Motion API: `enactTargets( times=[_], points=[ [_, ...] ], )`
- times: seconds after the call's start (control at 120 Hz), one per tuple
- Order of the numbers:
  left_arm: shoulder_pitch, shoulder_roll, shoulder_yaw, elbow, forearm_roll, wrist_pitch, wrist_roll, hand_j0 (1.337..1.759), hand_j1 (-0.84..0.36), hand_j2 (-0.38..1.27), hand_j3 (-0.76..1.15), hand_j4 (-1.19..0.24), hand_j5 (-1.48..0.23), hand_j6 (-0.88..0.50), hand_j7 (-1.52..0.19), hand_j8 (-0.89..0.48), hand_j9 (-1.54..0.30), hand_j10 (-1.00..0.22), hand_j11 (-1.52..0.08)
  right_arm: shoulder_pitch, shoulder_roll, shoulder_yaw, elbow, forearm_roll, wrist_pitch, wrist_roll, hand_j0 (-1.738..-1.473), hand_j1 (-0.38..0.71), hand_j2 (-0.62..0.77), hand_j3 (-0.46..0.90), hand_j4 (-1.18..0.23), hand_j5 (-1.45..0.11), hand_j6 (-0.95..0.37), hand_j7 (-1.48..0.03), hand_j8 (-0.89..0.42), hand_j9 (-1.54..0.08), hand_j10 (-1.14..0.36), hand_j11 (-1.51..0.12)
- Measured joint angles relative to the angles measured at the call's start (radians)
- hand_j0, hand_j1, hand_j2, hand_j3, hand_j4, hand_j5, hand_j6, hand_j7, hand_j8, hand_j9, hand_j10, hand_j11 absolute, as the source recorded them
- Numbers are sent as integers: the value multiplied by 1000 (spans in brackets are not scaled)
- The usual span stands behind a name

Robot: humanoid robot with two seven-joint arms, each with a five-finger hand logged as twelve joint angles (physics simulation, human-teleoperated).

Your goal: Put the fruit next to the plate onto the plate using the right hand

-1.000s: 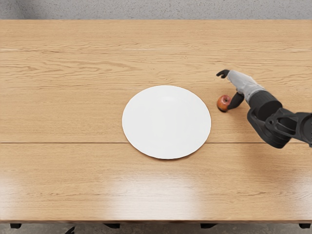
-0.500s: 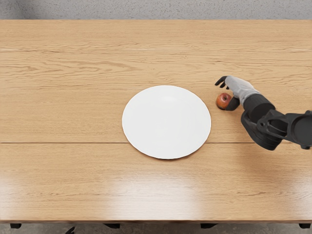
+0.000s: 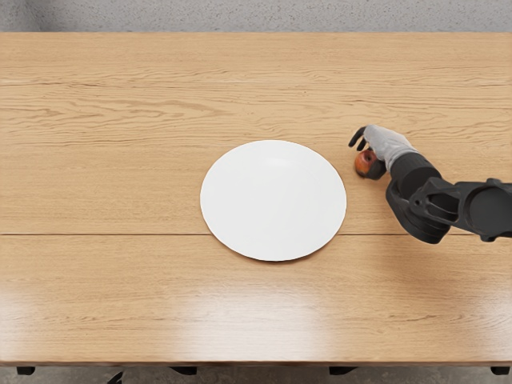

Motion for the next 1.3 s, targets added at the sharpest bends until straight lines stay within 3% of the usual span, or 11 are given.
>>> enactTargets(
  times=[0.35, 0.633, 0.8, 0.883, 0.917, 0.942, 1.017, 1.042, 1.075, 1.167, 1.3],
  points=[
    [0, 0, 0, 0, 0, 0, 0, 1658, 337, 2, 0, -11, -13, -11, -13, -11, -13, -10, -13, 1, 1, 2, -1, -4, 15, -2, -1655, 323, 179, -1, -618, -739, -453, -771, -390, -759, -545, -767],
    [0, 0, 0, 0, 0, 0, 0, 1658, 337, 3, 0, -10, -14, -11, -14, -10, -13, -10, -14, 3, 1, 3, -3, 0, 33, -3, -1649, 342, 183, -2, -759, -817, -380, -908, -319, -856, -466, -895],
    [-1, 0, 0, 0, 0, 0, 0, 1658, 337, 3, 0, -10, -14, -10, -13, -10, -13, -10, -14, 4, 0, 5, -1, -1, 45, -3, -1646, 331, 270, -1, -861, -902, -450, -1024, -351, -944, -466, -1003],
    [-1, 0, 0, 0, 0, 0, 0, 1658, 337, 3, 0, -10, -13, -10, -13, -10, -13, -10, -13, 5, -2, 8, 0, 6, 57, -3, -1645, 289, 344, -1, -894, -925, -560, -1061, -471, -974, -568, -1033],
    [-2, 0, 0, 0, 0, 0, 0, 1658, 337, 2, 0, -10, -13, -10, -13, -10, -13, -10, -13, 7, -3, 8, 1, 12, 64, -3, -1645, 265, 348, -2, -902, -936, -595, -1072, -499, -987, -586, -1044],
    [-2, 0, 0, 0, 0, 0, 0, 1658, 337, 2, 0, -10, -13, -11, -13, -10, -13, -10, -13, 7, -3, 8, 1, 15, 68, -3, -1644, 250, 348, -76, -906, -944, -612, -1079, -529, -997, -598, -1053],
    [-4, 0, 0, 0, 0, 0, 0, 1658, 337, 2, 0, -11, -13, -11, -13, -11, -13, -10, -13, 7, -4, 7, 0, 23, 74, -4, -1638, 158, 68, 48, -919, -957, -614, -1096, -533, -1003, -612, -1057],
    [-5, 0, 0, 0, 0, 0, 0, 1658, 337, 2, 0, -11, -13, -11, -13, -11, -13, -10, -13, 8, -4, 7, 0, 24, 75, -4, -1635, 149, 44, 48, -921, -964, -621, -1101, -537, -1008, -613, -1064],
    [-5, 0, 0, 0, 0, 0, 0, 1658, 337, 2, 0, -11, -13, -11, -13, -11, -13, -10, -13, 10, -5, 7, 1, 28, 77, -4, -1633, 140, 66, -27, -919, -980, -629, -1106, -542, -1021, -608, -1077],
    [-5, 0, 1, 0, 0, 0, 0, 1658, 337, 2, 0, -11, -13, -11, -13, -11, -13, -11, -13, 28, -10, 8, 7, 41, 82, -3, -1640, 180, 223, 1, -899, -1044, -621, -1116, -508, -1070, -573, -1114],
    [-5, 0, 0, 0, 0, 0, 0, 1658, 337, 2, 0, -11, -13, -11, -13, -11, -13, -11, -13, 59, -16, 8, 15, 68, 87, -2, -1646, 200, 253, 1, -878, -1107, -609, -1125, -476, -1121, -542, -1156]
  ],
)
